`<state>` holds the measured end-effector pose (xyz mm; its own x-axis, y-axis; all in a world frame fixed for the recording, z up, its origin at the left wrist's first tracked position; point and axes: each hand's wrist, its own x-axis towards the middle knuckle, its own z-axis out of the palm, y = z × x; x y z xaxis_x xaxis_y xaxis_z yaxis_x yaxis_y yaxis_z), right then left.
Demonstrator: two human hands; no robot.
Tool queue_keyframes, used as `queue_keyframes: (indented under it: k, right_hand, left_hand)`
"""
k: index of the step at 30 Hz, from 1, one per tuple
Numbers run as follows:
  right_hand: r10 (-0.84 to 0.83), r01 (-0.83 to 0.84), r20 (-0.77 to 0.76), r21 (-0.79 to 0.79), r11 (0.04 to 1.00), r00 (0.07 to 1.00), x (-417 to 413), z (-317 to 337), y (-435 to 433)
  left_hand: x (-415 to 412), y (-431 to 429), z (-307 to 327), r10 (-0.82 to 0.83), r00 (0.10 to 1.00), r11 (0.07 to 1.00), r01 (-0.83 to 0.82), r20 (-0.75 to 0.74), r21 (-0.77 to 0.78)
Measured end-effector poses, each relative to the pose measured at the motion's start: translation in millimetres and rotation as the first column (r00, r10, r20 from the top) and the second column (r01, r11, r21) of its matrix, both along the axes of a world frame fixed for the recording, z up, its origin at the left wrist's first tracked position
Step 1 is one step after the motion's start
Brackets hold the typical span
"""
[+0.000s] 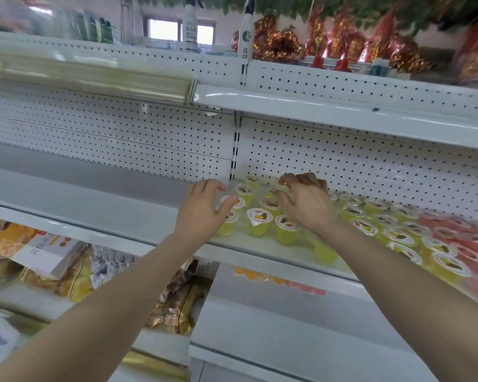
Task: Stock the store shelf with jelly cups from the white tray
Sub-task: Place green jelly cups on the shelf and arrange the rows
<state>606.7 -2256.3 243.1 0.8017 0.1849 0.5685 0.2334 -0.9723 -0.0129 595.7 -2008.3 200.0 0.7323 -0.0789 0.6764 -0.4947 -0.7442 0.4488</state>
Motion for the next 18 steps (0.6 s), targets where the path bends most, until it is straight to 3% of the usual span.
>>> queue_keyframes:
  k: [4,8,14,18]
  right_hand:
    - [-0.033,0.033,-0.012,0.003,0.999,0.999,19.5,16.3,-6.3]
    - [-0.115,0.113,-0.068,-0.028,0.993,0.991,39.5,28.5,-16.8]
    - [-0.205,0.192,-0.202,-0.083,0.978,0.958,67.1,28.5,-31.4]
    - [-0.234,0.219,-0.251,-0.085,0.972,0.939,85.2,29.1,-34.8]
  left_hand:
    - [27.6,-7.4,25.2,-0.009,0.999,0.999,0.008,0.031,0.033]
    - [58.7,-16.7,44.1,0.007,0.999,0.991,-0.002,-0.033,0.133]
    - [107.2,-27.9,62.0,-0.007,0.966,0.971,0.068,-0.257,0.227]
    - [139.7,-34.2,66.4,-0.091,0.945,0.957,0.17,-0.314,0.235]
